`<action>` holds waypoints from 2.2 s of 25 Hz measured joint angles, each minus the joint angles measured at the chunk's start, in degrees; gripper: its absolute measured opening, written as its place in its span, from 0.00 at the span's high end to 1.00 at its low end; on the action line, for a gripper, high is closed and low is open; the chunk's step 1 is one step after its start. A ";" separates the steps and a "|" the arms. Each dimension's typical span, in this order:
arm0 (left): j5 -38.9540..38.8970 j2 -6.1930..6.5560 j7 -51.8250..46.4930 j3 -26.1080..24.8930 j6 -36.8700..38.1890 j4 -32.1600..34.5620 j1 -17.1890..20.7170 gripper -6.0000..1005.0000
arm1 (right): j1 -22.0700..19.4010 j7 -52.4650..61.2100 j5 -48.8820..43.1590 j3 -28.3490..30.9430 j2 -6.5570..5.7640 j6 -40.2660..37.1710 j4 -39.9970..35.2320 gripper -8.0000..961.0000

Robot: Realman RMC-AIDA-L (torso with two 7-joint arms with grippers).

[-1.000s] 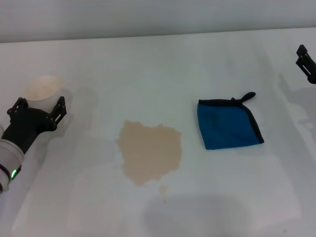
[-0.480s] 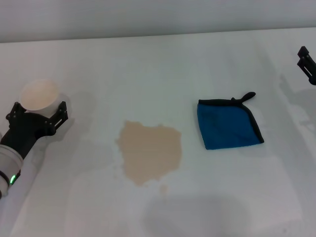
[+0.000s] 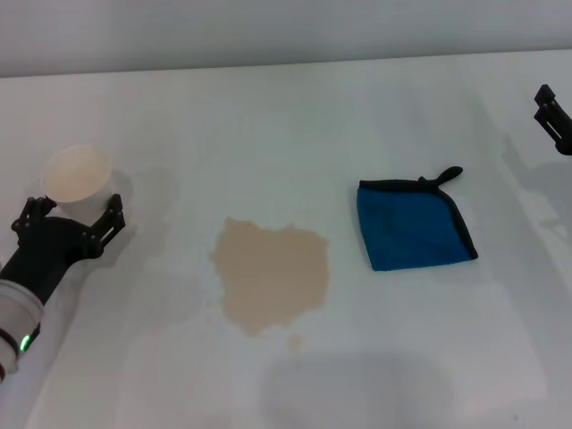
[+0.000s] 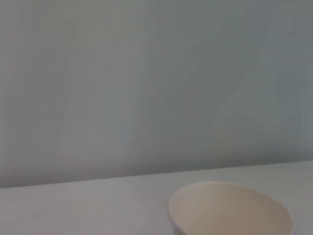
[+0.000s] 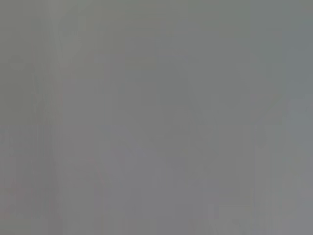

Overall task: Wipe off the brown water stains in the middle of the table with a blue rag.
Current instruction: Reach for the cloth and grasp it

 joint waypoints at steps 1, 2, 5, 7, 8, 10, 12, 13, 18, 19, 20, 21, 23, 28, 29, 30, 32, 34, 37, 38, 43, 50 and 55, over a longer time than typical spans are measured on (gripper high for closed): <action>0.00 0.00 0.56 0.00 0.12 0.16 0.29 0.11 | -0.01 0.00 0.00 -0.01 0.00 0.00 0.00 0.13; 0.00 0.00 1.58 -0.01 0.50 0.40 0.94 0.11 | 0.00 0.01 0.00 -0.02 0.00 0.02 -0.06 0.13; 0.01 -0.01 2.66 0.00 1.12 1.22 1.79 0.11 | 0.01 0.02 0.00 -0.02 0.00 0.02 -0.16 0.13; 0.01 0.03 3.36 0.00 1.41 2.03 2.43 0.11 | 0.01 0.03 0.00 -0.02 0.00 0.00 -0.19 0.13; 0.00 0.04 3.54 -0.01 1.48 2.25 2.71 0.11 | 0.02 0.03 0.00 -0.02 0.00 -0.02 -0.20 0.13; 0.00 0.03 3.61 0.00 1.50 2.42 2.92 0.11 | 0.02 0.03 0.01 -0.02 0.00 -0.02 -0.21 0.13; 0.06 0.05 3.60 0.00 2.61 4.09 4.24 0.11 | 0.02 0.03 0.02 -0.02 0.00 0.04 -0.22 0.13; 0.31 0.07 3.64 -0.01 3.66 4.74 4.83 0.11 | 0.02 0.03 0.02 -0.02 0.00 0.04 -0.22 0.13; 2.84 0.08 3.73 -0.01 6.48 6.92 7.03 0.11 | -0.03 0.03 0.07 -0.02 0.00 -0.06 -0.30 0.13; 2.84 0.08 3.73 -0.01 6.48 6.92 7.03 0.11 | -0.02 0.03 0.06 -0.02 0.00 -0.08 -0.30 0.14; 3.06 0.13 3.56 -0.01 6.81 7.59 7.79 0.11 | 0.02 0.03 0.06 -0.02 0.00 -0.09 -0.31 0.14; 3.06 0.13 3.54 -0.01 6.87 7.67 7.93 0.11 | 0.12 0.03 0.05 -0.02 0.00 -0.09 -0.31 0.14; 3.16 0.09 3.42 0.02 7.46 8.27 8.88 0.11 | 0.21 0.03 0.05 -0.02 0.00 -0.09 -0.31 0.14; 4.43 0.10 3.20 0.08 9.14 9.92 11.36 0.11 | 0.43 0.03 0.03 -0.02 0.00 -0.09 -1.15 0.14; 4.54 0.12 3.19 0.08 9.66 10.14 11.71 0.11 | 0.49 0.03 0.01 -0.02 0.00 -0.09 -1.31 0.14; 4.68 0.16 3.15 0.09 10.50 10.45 12.36 0.11 | 0.57 0.06 0.00 -0.02 0.00 -0.09 -1.49 0.14; 4.63 0.19 3.12 0.07 12.91 10.72 13.58 0.11 | 0.73 1.02 0.00 -0.16 0.00 -0.10 -1.80 0.14; 4.09 0.20 3.07 0.04 15.70 10.74 14.57 0.11 | 0.94 4.67 -0.01 -1.33 -0.12 -0.03 -2.23 0.14; 1.46 0.39 0.70 -0.04 21.63 9.23 15.92 0.11 | 1.11 12.85 -0.11 -6.12 -0.96 0.86 -4.41 0.14; 0.92 0.42 -0.40 -0.03 22.61 8.57 16.03 0.11 | 1.14 15.28 -0.28 -8.84 -1.55 1.44 -6.20 0.14; -2.96 0.55 -10.47 -0.08 26.62 1.72 16.63 0.11 | 1.62 22.31 -7.25 -15.41 -4.39 7.55 -17.19 0.14; -6.34 0.55 -12.65 -0.09 27.31 -2.11 17.04 0.11 | 9.28 53.41 -43.96 -15.33 -10.49 18.72 -33.49 0.14; -6.44 0.60 -15.11 -0.27 27.01 -4.62 15.39 0.11 | 13.71 80.16 -65.13 -13.10 -14.64 11.81 -37.01 0.14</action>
